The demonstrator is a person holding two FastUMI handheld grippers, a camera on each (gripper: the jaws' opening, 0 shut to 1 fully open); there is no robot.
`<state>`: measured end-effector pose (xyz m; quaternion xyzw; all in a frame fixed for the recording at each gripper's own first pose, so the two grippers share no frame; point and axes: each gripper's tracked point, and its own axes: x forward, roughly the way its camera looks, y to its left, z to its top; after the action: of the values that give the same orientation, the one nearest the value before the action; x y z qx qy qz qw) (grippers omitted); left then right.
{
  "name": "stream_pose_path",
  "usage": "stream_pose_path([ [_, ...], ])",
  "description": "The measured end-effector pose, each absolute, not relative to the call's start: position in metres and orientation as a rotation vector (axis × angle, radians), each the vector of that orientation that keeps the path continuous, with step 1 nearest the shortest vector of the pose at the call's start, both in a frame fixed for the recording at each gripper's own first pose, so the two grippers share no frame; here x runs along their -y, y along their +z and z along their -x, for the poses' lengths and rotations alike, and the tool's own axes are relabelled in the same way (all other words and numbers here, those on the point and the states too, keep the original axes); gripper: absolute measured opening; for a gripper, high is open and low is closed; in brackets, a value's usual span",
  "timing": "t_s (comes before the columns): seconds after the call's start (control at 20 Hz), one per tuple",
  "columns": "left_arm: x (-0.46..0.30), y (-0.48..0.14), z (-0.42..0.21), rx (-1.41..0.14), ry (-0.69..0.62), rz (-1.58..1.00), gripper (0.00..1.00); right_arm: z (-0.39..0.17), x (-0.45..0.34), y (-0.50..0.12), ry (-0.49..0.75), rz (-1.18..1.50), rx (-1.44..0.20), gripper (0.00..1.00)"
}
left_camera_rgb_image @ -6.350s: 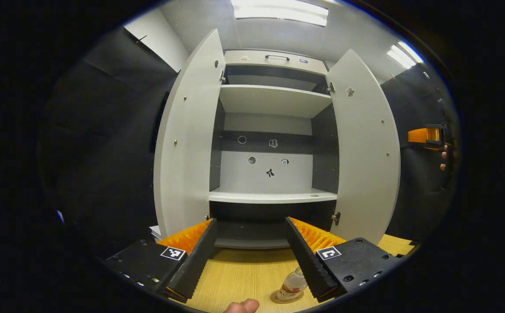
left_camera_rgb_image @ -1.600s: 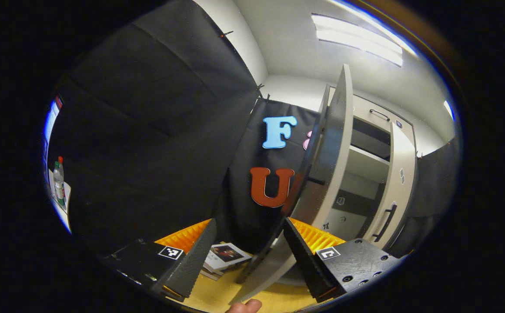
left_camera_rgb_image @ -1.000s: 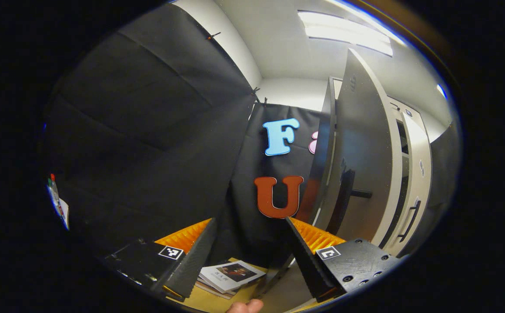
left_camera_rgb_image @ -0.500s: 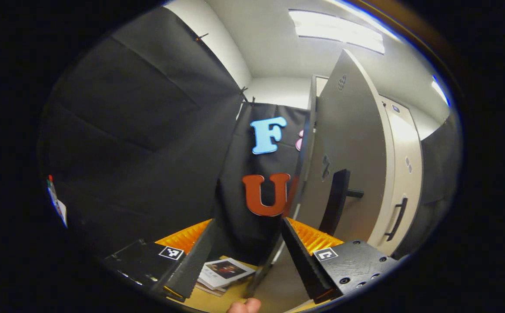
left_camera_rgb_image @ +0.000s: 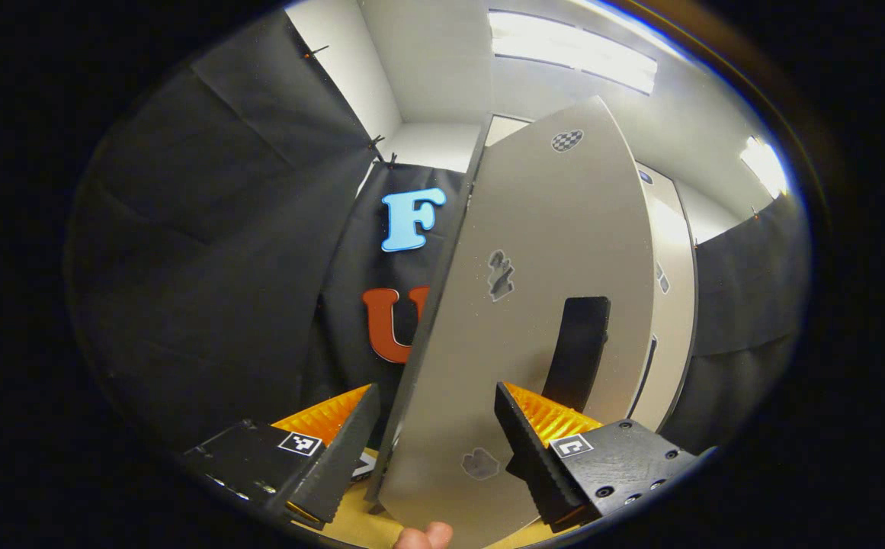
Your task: Grasp the bottle in the cabinet with the left hand and place it on the coaster, then close the right door with the right hand and the left door with the left hand.
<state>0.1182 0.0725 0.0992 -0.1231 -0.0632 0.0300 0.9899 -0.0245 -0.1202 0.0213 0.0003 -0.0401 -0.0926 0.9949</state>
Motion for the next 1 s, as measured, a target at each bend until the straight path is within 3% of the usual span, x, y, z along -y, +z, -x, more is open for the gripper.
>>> stream_pose_path([
  [0.1, -0.056, 0.098, -0.125, 0.118, 0.029, 0.248, 0.99, 0.029, 0.129, 0.020, -0.210, -0.012, 0.080, 0.82],
  [0.5, -0.058, 0.111, -0.120, 0.159, 0.045, 0.212, 0.99, 0.047, 0.144, 0.022, -0.251, -0.022, 0.072, 0.82],
  [0.6, -0.057, 0.113, -0.110, 0.156, 0.032, 0.216, 0.99, 0.044, 0.137, 0.018, -0.232, -0.035, 0.059, 0.82],
  [0.65, -0.057, 0.114, -0.104, 0.157, 0.034, 0.209, 0.95, 0.041, 0.133, 0.016, -0.217, -0.039, 0.052, 0.82],
  [0.7, -0.058, 0.114, -0.097, 0.158, 0.042, 0.192, 0.99, 0.037, 0.128, 0.015, -0.202, -0.043, 0.047, 0.82],
  [0.85, -0.054, 0.114, -0.075, 0.155, 0.041, 0.138, 0.99, 0.021, 0.109, 0.012, -0.146, -0.052, 0.019, 0.82],
  [0.9, -0.051, 0.110, -0.068, 0.149, 0.038, 0.131, 0.90, 0.017, 0.103, 0.014, -0.130, -0.051, 0.023, 0.82],
  [0.95, -0.048, 0.106, -0.061, 0.141, 0.038, 0.123, 0.99, 0.013, 0.096, 0.015, -0.113, -0.049, 0.025, 0.82],
  [1.0, -0.047, 0.101, -0.053, 0.136, 0.045, 0.113, 0.99, 0.009, 0.087, 0.014, -0.091, -0.049, 0.024, 0.82],
])
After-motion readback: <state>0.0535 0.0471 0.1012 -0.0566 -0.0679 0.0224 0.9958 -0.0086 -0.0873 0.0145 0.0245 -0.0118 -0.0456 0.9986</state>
